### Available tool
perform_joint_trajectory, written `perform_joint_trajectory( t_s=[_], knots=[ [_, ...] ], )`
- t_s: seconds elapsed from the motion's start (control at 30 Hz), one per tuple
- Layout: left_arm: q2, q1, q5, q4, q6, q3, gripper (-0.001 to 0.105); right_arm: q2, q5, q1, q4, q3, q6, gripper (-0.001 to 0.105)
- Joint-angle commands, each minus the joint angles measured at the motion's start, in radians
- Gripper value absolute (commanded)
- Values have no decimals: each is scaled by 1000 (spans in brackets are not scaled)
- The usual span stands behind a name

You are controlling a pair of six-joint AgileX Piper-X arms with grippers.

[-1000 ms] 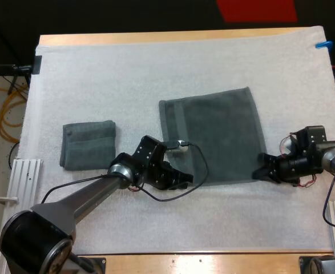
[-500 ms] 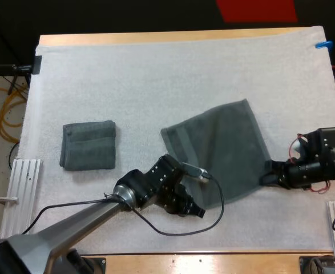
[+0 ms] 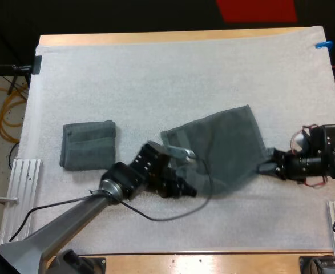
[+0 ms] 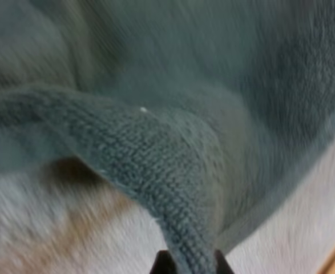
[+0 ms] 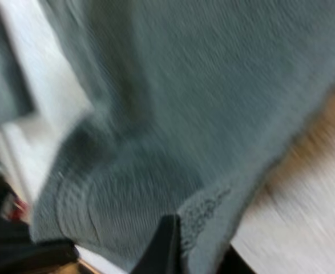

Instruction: Pick towel from pile fold and stack

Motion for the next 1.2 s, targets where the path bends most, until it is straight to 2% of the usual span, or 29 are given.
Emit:
perform_joint_trajectory(
  t_s=[0.0,0.03,0.13,0.17,0.3,0.37,0.57,0.67,0.77,0.8,0.83,0.87,0.9,0.93,0.97,1.17],
  knots=[
    [-7,44,22,-42,-8,-1,0,19,-44,3,-128,-1,87,0],
    [-1,108,52,-94,-17,-1,0,55,-78,3,-265,-7,196,0],
    [31,183,119,-182,-22,-1,0,113,-98,3,-429,-24,316,0],
    [72,228,168,-230,-38,-1,0,151,-98,3,-546,-38,391,0],
    [172,298,227,-287,-66,-1,0,238,-90,3,-729,-70,544,0],
    [201,324,234,-310,-70,-1,0,277,-90,3,-766,-84,575,0],
    [210,375,238,-321,-66,-1,0,361,-72,3,-823,-100,571,0],
    [210,375,280,-362,-39,-1,0,361,-61,3,-852,-100,562,0],
    [210,375,283,-402,-39,-1,12,361,-79,3,-885,-100,555,2],
    [210,375,284,-425,-39,-1,24,361,-94,3,-915,-100,548,13],
    [210,375,287,-433,-39,-1,28,361,-93,3,-930,-100,548,20],
    [210,375,295,-448,-39,-1,33,361,-86,3,-953,-100,549,33],
    [210,375,302,-460,-39,-1,36,361,-78,3,-973,-100,549,44],
    [210,375,318,-483,-39,-1,38,361,-77,3,-1016,-100,549,62],
    [210,375,323,-498,-39,-1,38,361,-80,3,-1038,-100,549,68],
    [205,375,322,-515,-13,-41,38,340,-97,3,-1151,-100,533,70]
  ],
)
